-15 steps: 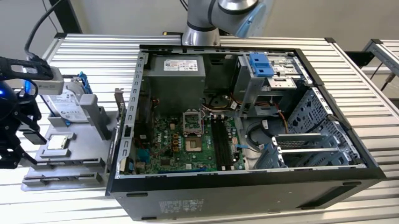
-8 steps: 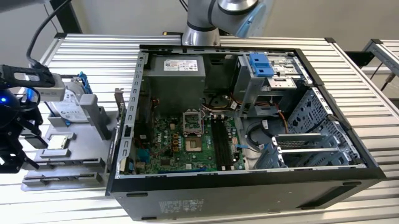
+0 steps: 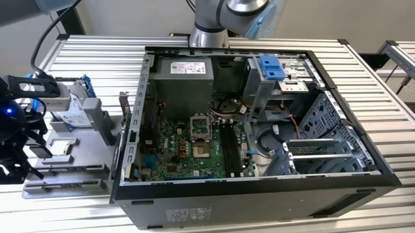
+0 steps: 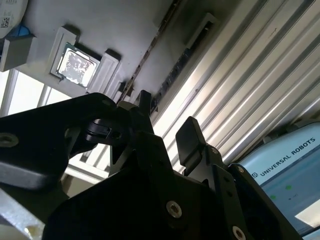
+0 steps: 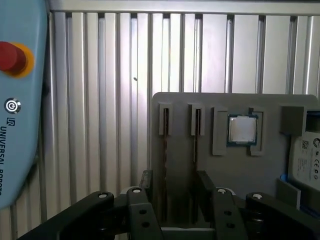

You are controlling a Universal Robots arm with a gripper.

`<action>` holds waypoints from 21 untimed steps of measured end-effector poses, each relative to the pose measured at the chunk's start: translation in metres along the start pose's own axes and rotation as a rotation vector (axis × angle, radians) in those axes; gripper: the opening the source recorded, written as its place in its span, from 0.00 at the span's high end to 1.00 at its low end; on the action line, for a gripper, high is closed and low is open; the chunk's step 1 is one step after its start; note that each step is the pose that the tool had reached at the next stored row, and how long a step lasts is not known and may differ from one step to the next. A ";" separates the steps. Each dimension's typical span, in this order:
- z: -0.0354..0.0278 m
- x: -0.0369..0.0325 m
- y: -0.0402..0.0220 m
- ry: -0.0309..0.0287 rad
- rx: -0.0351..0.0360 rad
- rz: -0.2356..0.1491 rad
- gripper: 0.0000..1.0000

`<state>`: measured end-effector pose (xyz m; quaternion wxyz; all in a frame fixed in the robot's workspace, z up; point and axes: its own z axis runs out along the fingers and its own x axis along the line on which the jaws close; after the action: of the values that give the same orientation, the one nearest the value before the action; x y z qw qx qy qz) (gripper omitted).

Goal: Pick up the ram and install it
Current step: 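Pick up the ram and move it above insertion slot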

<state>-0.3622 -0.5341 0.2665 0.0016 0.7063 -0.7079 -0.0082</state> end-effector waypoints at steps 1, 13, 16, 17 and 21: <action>0.0011 0.0000 0.0000 -0.0001 0.0001 0.000 0.00; 0.0109 0.0001 0.0005 -0.0001 0.0012 0.000 0.00; 0.0163 0.0003 0.0008 -0.0008 0.0012 -0.004 0.00; 0.0182 0.0004 0.0009 -0.0010 0.0012 -0.006 0.00; 0.0254 0.0007 0.0012 -0.0016 0.0011 -0.010 0.00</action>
<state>-0.3638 -0.5346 0.2412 0.0006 0.7098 -0.7044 -0.0084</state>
